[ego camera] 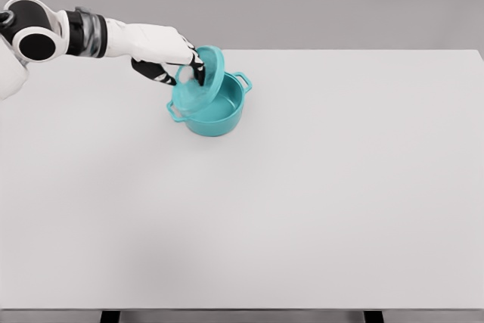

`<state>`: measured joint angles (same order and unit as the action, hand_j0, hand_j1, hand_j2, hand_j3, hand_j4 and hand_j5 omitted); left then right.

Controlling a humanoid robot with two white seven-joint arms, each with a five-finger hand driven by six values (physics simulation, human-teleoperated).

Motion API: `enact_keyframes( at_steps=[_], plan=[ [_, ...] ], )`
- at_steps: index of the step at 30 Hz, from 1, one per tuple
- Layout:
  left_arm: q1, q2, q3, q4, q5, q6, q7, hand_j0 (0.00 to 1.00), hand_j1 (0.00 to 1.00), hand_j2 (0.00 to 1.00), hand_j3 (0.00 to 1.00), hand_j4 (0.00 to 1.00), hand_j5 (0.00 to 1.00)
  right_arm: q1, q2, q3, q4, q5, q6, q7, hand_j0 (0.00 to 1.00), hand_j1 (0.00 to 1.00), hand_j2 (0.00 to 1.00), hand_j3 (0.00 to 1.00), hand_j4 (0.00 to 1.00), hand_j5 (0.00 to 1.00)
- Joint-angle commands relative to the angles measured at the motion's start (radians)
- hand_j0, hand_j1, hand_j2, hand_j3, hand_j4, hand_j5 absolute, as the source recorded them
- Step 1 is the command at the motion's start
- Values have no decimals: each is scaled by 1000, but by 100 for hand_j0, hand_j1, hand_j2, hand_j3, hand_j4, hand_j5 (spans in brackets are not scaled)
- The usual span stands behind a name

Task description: Cover the pot with left arm

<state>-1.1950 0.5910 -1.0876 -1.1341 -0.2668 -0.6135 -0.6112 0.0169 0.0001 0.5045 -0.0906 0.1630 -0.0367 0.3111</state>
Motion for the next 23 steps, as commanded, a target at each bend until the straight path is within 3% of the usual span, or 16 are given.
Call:
enact_keyframes(
  at_steps=[1, 11, 13, 15, 16, 19, 23],
  plan=[
    [0, -3, 0, 0, -2, 3, 0, 76, 76, 76, 76, 76, 76, 0, 0, 0, 0, 0, 0, 0, 100, 100, 100, 100, 100, 100],
    [5, -3, 0, 0, -5, 3, 0, 82, 82, 82, 82, 82, 82, 0, 0, 0, 0, 0, 0, 0, 100, 100, 100, 100, 100, 100],
    [3, -3, 0, -1, -5, 3, 0, 87, 87, 87, 87, 87, 87, 0, 0, 0, 0, 0, 0, 0, 100, 100, 100, 100, 100, 100],
    [-5, 12, 6, -1, -2, 3, 0, 99, 99, 99, 99, 99, 99, 0, 0, 0, 0, 0, 0, 0, 100, 100, 100, 100, 100, 100],
    [-8, 20, 9, 0, 3, 3, 0, 100, 100, 100, 100, 100, 100, 0, 0, 0, 0, 0, 0, 0, 100, 100, 100, 100, 100, 100],
    [-2, 156, 15, 0, 6, 3, 0, 100, 100, 100, 100, 100, 100, 0, 0, 0, 0, 0, 0, 0, 100, 100, 100, 100, 100, 100],
    [31, 187, 31, 54, 9, 3, 0, 100, 100, 100, 100, 100, 100, 0, 0, 0, 0, 0, 0, 0, 100, 100, 100, 100, 100, 100]
  ],
)
